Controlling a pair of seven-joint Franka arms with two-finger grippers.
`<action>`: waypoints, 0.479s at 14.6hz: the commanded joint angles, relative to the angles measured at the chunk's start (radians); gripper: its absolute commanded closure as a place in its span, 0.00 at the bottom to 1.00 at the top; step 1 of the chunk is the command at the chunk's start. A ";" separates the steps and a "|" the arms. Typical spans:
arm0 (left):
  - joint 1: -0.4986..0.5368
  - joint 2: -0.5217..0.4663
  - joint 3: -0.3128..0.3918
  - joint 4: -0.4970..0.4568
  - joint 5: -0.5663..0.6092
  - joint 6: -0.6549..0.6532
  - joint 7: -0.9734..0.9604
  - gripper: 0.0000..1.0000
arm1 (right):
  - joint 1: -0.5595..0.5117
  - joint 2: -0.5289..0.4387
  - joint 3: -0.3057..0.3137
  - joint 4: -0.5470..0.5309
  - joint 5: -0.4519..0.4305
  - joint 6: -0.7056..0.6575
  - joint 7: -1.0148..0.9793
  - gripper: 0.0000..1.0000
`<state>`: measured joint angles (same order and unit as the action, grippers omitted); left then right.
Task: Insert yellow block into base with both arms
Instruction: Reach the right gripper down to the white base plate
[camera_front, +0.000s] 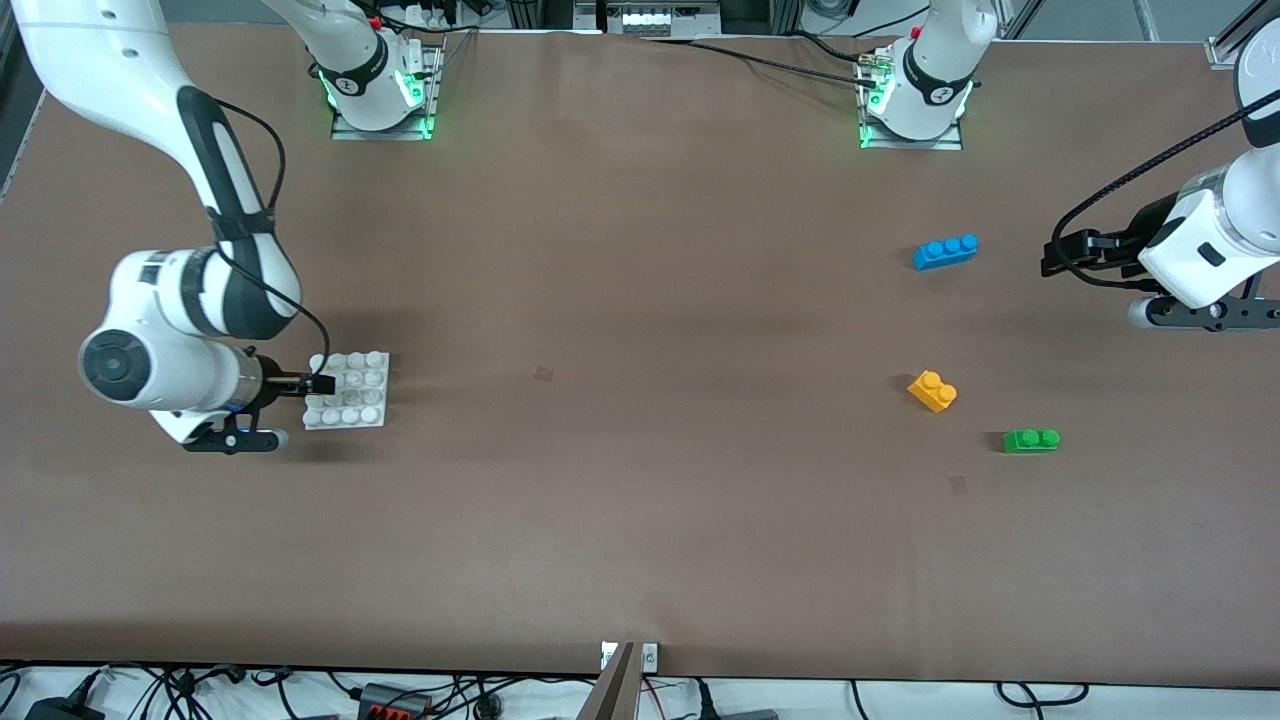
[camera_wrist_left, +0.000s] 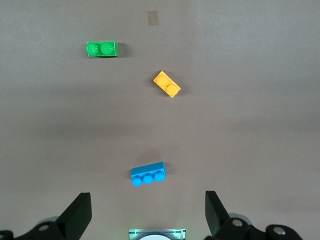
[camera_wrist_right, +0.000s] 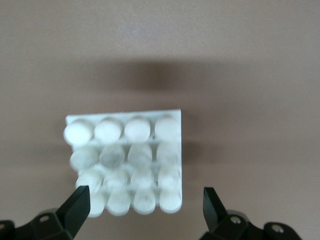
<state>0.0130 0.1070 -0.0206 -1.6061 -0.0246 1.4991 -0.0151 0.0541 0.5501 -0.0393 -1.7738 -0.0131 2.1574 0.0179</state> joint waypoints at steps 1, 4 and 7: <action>0.005 -0.007 0.002 0.003 -0.014 -0.014 0.020 0.00 | 0.000 0.019 0.001 -0.064 0.001 0.111 0.010 0.00; 0.005 -0.007 0.004 0.003 -0.014 -0.014 0.018 0.00 | -0.007 0.040 -0.001 -0.064 -0.001 0.111 0.004 0.00; 0.005 -0.007 0.005 0.006 -0.011 -0.016 0.020 0.00 | -0.002 0.050 -0.001 -0.062 0.001 0.134 0.005 0.00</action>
<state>0.0135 0.1071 -0.0181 -1.6061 -0.0246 1.4987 -0.0150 0.0511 0.6034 -0.0423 -1.8253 -0.0131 2.2653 0.0179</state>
